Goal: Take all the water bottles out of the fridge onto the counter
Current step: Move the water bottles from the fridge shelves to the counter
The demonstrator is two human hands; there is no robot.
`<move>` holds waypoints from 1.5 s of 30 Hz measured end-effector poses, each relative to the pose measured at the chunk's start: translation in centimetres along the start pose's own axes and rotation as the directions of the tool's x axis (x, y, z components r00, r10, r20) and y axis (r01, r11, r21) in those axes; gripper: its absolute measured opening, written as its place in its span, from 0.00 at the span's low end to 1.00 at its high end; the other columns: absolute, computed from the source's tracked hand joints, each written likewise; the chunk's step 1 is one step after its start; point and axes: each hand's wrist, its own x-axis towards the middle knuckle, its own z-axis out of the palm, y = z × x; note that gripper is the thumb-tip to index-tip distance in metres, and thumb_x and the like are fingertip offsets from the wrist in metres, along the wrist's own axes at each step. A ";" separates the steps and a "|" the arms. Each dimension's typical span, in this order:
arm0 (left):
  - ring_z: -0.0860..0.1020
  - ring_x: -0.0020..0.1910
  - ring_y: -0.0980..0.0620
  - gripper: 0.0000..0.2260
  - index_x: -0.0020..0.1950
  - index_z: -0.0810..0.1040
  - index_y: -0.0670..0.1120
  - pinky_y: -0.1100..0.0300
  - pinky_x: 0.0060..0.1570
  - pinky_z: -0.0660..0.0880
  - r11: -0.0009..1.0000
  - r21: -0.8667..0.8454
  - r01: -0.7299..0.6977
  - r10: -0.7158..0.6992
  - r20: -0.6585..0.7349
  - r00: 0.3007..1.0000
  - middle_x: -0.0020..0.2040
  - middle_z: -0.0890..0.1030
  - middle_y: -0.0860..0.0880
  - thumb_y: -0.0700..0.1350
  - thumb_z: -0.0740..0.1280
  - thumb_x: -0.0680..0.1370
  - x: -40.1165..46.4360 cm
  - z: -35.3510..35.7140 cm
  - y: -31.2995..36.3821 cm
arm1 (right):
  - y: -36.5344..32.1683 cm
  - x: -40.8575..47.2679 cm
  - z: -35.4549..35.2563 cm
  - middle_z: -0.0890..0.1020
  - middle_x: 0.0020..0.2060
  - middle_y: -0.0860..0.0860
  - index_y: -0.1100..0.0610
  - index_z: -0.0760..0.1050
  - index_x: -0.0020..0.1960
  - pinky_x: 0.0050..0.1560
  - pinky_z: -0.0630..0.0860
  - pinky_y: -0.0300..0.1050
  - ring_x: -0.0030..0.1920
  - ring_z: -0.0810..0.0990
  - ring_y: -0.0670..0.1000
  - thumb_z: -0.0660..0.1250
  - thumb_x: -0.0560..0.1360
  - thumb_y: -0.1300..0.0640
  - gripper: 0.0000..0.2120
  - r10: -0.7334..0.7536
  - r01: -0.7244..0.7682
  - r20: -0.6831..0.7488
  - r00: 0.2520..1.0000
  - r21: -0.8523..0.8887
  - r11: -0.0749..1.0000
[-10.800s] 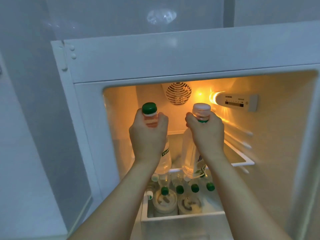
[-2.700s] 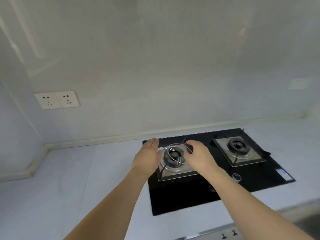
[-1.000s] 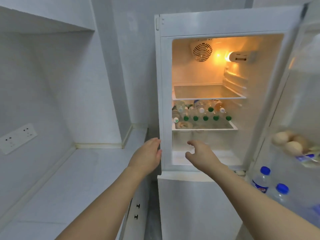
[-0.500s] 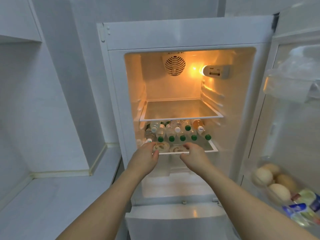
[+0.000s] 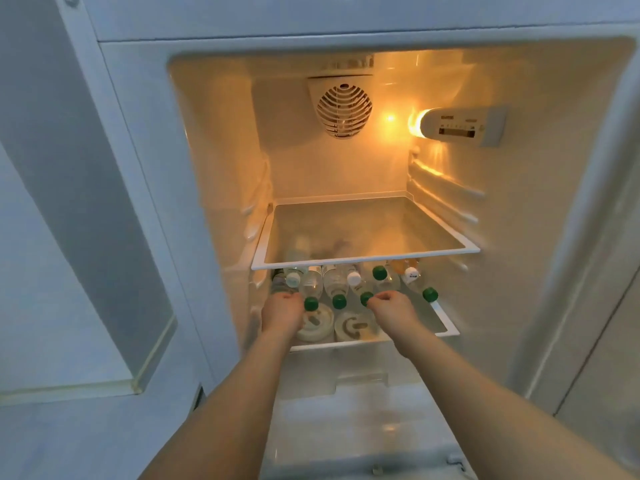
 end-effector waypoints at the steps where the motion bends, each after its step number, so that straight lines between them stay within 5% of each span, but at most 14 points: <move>1: 0.79 0.40 0.43 0.10 0.42 0.78 0.43 0.50 0.48 0.79 0.998 -0.045 0.045 -0.046 -0.004 0.999 0.41 0.81 0.41 0.45 0.60 0.79 1.7 0.7 -0.1 | -0.2 1.5 0.6 0.77 0.48 0.64 0.63 0.76 0.53 0.56 0.75 0.57 0.45 0.74 0.56 0.62 0.76 0.58 0.10 0.027 -0.027 0.002 1.000 0.029 0.999; 4: 0.77 0.36 0.45 0.10 0.46 0.79 0.40 0.53 0.40 0.80 0.985 -0.137 0.104 -0.106 -0.002 0.994 0.38 0.78 0.42 0.44 0.61 0.79 5.4 2.5 -0.6 | -0.8 5.1 2.7 0.77 0.44 0.55 0.56 0.73 0.44 0.55 0.75 0.54 0.49 0.76 0.57 0.62 0.78 0.55 0.07 0.093 -0.094 0.019 0.996 0.137 0.986; 6: 0.75 0.34 0.47 0.11 0.52 0.79 0.40 0.56 0.34 0.76 0.972 -0.199 0.127 -0.130 -0.005 0.991 0.38 0.77 0.43 0.46 0.62 0.80 7.1 3.5 -0.5 | -0.8 7.3 4.4 0.77 0.46 0.55 0.57 0.74 0.48 0.55 0.77 0.55 0.49 0.77 0.57 0.62 0.79 0.52 0.09 0.132 -0.135 0.033 0.991 0.188 0.973; 9: 0.79 0.36 0.46 0.12 0.56 0.75 0.41 0.57 0.36 0.79 0.963 -0.209 0.167 -0.178 -0.037 0.983 0.46 0.81 0.41 0.49 0.63 0.80 8.7 4.4 -0.1 | -0.9 9.9 6.2 0.75 0.41 0.54 0.61 0.74 0.60 0.36 0.70 0.46 0.37 0.72 0.52 0.61 0.78 0.49 0.17 0.185 -0.191 0.048 0.982 0.264 0.945; 14: 0.82 0.47 0.41 0.20 0.65 0.72 0.44 0.53 0.44 0.82 0.979 -0.140 0.145 -0.157 -0.072 0.985 0.55 0.81 0.41 0.55 0.65 0.79 10.4 5.0 -0.6 | -0.9 12.6 7.3 0.75 0.40 0.55 0.60 0.73 0.59 0.30 0.65 0.44 0.33 0.70 0.51 0.64 0.77 0.50 0.16 0.249 -0.254 0.060 0.967 0.345 0.904; 21: 0.81 0.50 0.41 0.22 0.69 0.71 0.46 0.46 0.51 0.81 0.989 -0.109 0.105 -0.120 -0.141 0.983 0.56 0.80 0.43 0.54 0.66 0.78 11.0 5.5 -0.3 | -0.6 13.7 7.8 0.78 0.38 0.55 0.58 0.75 0.50 0.32 0.67 0.44 0.35 0.72 0.51 0.61 0.79 0.50 0.11 0.223 -0.219 0.033 0.974 0.380 0.899; 29: 0.75 0.64 0.39 0.30 0.73 0.66 0.43 0.47 0.61 0.74 0.998 0.000 0.070 -0.069 -0.199 0.978 0.68 0.74 0.42 0.60 0.63 0.78 7.2 4.9 -1.7 | 1.8 10.2 7.9 0.78 0.44 0.57 0.58 0.73 0.58 0.42 0.71 0.49 0.40 0.74 0.55 0.59 0.74 0.42 0.23 0.197 -0.177 -0.034 0.980 0.302 0.937; 32: 0.76 0.62 0.40 0.31 0.69 0.69 0.41 0.49 0.59 0.74 0.999 0.046 0.008 0.002 -0.208 0.978 0.65 0.77 0.42 0.63 0.62 0.78 5.2 4.3 -2.8 | 2.5 8.2 7.3 0.76 0.42 0.56 0.61 0.75 0.56 0.42 0.69 0.48 0.42 0.73 0.55 0.57 0.78 0.42 0.22 0.132 -0.096 -0.111 0.985 0.284 0.954; 40: 0.82 0.53 0.42 0.44 0.64 0.74 0.46 0.42 0.57 0.77 0.963 -0.270 0.009 -0.073 -0.228 0.971 0.55 0.82 0.44 0.76 0.58 0.60 1.3 3.6 -3.9 | 3.0 2.3 3.1 0.77 0.50 0.57 0.61 0.74 0.57 0.46 0.68 0.46 0.49 0.74 0.56 0.59 0.79 0.47 0.18 0.031 0.075 -0.339 0.940 0.296 0.952; 45: 0.83 0.47 0.45 0.25 0.59 0.73 0.45 0.48 0.52 0.80 0.901 -0.433 -0.003 -0.141 -0.300 0.943 0.48 0.82 0.45 0.63 0.65 0.73 -3.0 1.9 -2.0 | 2.5 -1.1 -0.1 0.80 0.46 0.57 0.61 0.75 0.48 0.48 0.79 0.54 0.46 0.80 0.60 0.60 0.73 0.40 0.23 -0.015 0.147 -0.456 0.890 0.254 0.956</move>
